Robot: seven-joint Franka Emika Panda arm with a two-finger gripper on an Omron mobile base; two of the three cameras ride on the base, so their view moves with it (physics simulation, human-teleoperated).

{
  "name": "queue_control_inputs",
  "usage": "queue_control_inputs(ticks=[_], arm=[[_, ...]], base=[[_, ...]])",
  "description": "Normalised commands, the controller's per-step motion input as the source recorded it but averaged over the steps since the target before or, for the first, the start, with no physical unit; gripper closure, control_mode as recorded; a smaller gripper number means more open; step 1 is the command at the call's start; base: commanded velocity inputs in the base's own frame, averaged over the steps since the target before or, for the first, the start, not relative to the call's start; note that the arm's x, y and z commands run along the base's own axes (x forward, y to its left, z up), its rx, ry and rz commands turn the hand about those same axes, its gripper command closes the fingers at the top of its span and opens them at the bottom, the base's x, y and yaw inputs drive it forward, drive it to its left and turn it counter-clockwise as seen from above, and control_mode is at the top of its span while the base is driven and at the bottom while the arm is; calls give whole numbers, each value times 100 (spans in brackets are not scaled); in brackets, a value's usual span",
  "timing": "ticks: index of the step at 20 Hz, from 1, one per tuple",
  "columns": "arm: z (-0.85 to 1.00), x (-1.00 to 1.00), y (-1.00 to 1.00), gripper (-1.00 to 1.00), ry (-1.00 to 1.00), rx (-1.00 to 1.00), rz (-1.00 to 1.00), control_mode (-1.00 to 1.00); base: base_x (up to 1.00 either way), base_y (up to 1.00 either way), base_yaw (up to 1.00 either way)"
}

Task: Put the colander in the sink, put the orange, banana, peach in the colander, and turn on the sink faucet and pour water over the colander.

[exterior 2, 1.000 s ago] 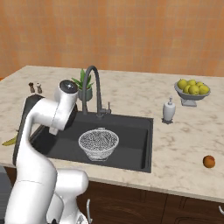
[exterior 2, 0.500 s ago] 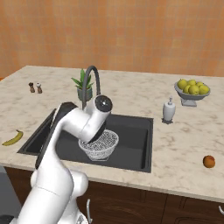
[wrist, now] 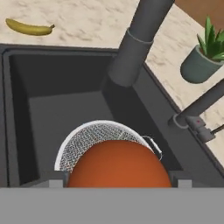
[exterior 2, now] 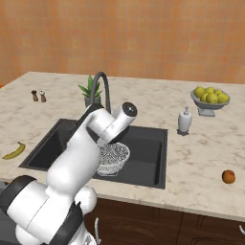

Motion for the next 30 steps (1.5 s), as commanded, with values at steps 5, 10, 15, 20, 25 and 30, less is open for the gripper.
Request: queue_control_inputs(ticks=[5,10,15,20,25,30], arm=[[-75,35,-18,100,3,0,11,-100],[-88,20,-4,100,3,0,14,-100],[-84,27,0,100,3,0,7,-100],[-65,45,1,100,1,0,2,-100],[-55,52,8,100,0,0,0,-100],[-54,42,22,-100,0,-2,0,-100]], base=[[0,0,0],[0,0,0],[0,0,0],[0,0,0],[0,0,0],[0,0,0]])
